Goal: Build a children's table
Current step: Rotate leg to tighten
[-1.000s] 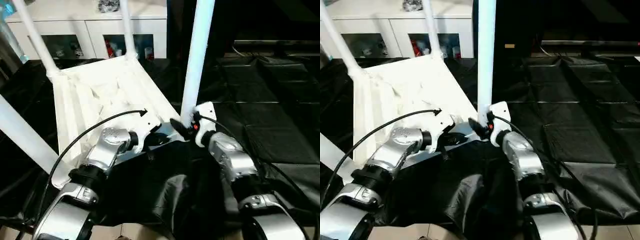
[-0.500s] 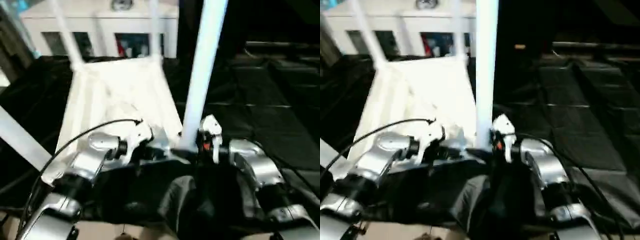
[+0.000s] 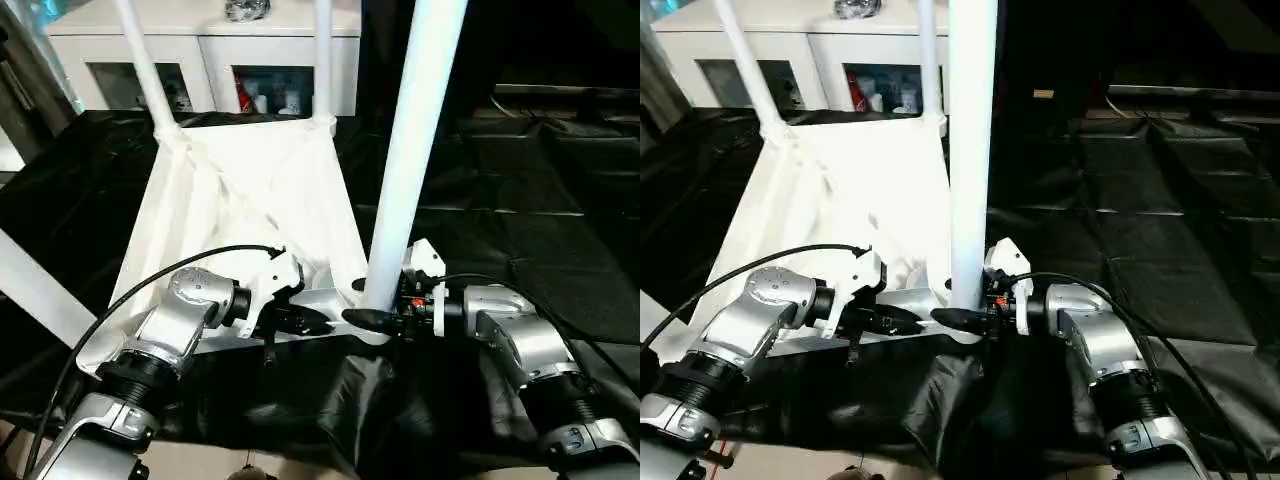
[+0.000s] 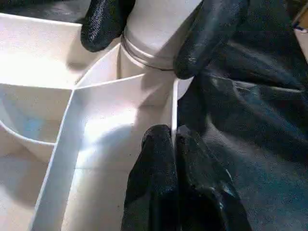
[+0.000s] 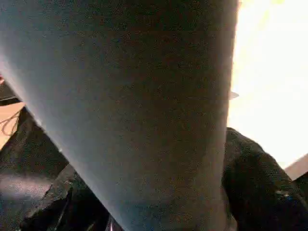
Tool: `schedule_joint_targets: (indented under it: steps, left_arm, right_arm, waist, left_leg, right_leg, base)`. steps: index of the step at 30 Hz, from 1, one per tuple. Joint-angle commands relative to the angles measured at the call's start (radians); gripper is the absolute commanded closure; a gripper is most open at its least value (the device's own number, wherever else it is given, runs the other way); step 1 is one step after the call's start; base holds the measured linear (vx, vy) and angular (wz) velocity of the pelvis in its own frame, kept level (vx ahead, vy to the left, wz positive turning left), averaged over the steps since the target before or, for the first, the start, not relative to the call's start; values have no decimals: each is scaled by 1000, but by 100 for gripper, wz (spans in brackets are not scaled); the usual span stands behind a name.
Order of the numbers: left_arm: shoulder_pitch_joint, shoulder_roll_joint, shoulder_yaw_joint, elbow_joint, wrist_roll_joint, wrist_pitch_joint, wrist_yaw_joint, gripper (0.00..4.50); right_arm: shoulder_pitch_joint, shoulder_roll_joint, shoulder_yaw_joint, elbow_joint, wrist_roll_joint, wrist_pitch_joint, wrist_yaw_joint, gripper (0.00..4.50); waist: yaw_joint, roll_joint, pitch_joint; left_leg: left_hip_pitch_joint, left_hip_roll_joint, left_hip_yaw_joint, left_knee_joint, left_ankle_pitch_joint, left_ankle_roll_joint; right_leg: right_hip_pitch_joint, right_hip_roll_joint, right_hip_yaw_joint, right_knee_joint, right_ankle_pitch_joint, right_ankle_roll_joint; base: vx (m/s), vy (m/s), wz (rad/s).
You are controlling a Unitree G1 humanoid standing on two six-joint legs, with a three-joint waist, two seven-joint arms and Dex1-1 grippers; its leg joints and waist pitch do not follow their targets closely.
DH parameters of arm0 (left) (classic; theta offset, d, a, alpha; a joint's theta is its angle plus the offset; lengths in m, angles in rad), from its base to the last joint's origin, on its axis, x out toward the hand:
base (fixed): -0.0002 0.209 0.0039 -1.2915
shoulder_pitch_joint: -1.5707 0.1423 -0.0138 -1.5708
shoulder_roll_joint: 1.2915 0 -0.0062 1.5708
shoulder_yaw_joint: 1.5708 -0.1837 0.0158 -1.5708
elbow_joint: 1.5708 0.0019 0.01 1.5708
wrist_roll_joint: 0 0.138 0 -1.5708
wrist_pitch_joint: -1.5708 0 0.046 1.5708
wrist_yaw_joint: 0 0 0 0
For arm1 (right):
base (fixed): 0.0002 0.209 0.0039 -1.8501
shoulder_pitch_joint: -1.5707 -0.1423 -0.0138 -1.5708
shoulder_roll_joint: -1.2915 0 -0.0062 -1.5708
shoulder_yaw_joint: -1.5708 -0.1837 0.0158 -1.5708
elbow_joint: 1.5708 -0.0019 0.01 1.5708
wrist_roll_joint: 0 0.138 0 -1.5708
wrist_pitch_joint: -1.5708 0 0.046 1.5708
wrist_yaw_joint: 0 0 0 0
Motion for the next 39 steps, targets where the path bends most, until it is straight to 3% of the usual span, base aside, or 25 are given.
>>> schedule_joint_targets:
  steps: [1,5,6,8,9,11,16,17,18,23,26,31,39]
  left_arm:
    - [-48,-73,24,-5,-27,-33,77,450]
    - [-72,-98,37,29,-13,-37,145,450]
    - [-117,-135,52,98,22,-49,262,450]
    - [-136,-150,57,127,36,-58,310,450]
    - [-151,-162,61,148,46,-64,350,450]
    - [-162,-174,64,160,51,-66,379,450]
    - [-178,-199,73,181,57,-74,430,450]
    - [-176,-199,73,179,57,-76,427,450]
    - [-164,-199,71,175,46,-106,391,450]
    - [-136,-176,57,146,31,-121,328,450]
    - [-107,-141,33,112,17,-121,253,450]
    - [-87,-98,11,92,32,-126,189,450]
    - [-58,-27,-16,59,42,-122,76,450]
  right_arm:
    - [-5,70,38,34,-41,-4,-97,179]
    - [-27,110,14,94,-74,-10,-232,189]
    - [-70,176,-34,192,-97,-9,-444,193]
    - [-87,204,-52,231,-106,-14,-532,194]
    - [-100,225,-67,257,-108,-18,-593,195]
    - [-115,251,-79,282,-105,-22,-645,195]
    - [-149,314,-85,330,-118,-66,-729,195]
    - [-149,316,-80,330,-121,-72,-722,195]
    - [-153,329,-64,327,-115,-110,-631,161]
    - [-141,305,-61,298,-82,-112,-537,123]
    - [-123,249,-11,268,-104,-126,-438,83]
    - [-85,161,23,189,-97,-146,-266,79]
    - [-35,34,49,75,-53,-127,-39,79]
  waist:
    - [-5,-11,-64]
    - [-17,-14,-62]
    - [-30,-12,-56]
    - [-38,-13,-60]
    - [-42,-18,-60]
    - [-44,-16,-61]
    - [-41,-16,-67]
    - [-42,-18,-67]
    - [-39,-20,-68]
    - [-36,-22,-69]
    - [-33,-21,-68]
    - [-27,-17,-67]
    - [-6,-16,-68]
  left_leg:
    - [6,20,-1,-63,-236,40]
    - [6,16,-5,-66,-266,28]
    - [6,10,-5,-67,-285,12]
    - [8,9,-11,-66,-293,-8]
    - [2,11,-11,-68,-284,3]
    - [6,10,-8,-64,-290,16]
    - [3,11,-3,-61,-235,38]
    - [2,12,-3,-61,-229,40]
    - [1,11,-2,-60,-219,46]
    - [-2,11,0,-58,-186,72]
    - [0,15,0,-58,-192,77]
    - [7,20,0,-61,-217,67]
    - [6,23,2,-58,-210,78]
  right_leg:
    - [49,-57,39,-76,-299,-197]
    - [52,-57,37,-83,-372,-171]
    - [43,-55,34,-88,-427,-160]
    - [49,-59,32,-89,-456,-148]
    - [52,-59,33,-90,-429,-143]
    - [47,-59,35,-93,-431,-144]
    - [50,-58,38,-81,-311,-185]
    - [52,-58,38,-80,-303,-188]
    - [54,-58,37,-77,-288,-193]
    - [59,-59,37,-73,-253,-203]
    - [58,-59,37,-73,-257,-206]
    - [53,-56,39,-70,-248,-216]
    - [55,-56,39,-67,-222,-226]
  base:
    - [0,0,0]
    - [0,0,0]
    - [0,0,0]
    - [0,0,0]
    - [0,0,0]
    - [0,0,0]
    - [0,0,0]
    - [0,0,0]
    - [0,0,0]
    - [0,0,0]
    - [0,0,0]
    - [0,0,0]
    - [0,0,0]
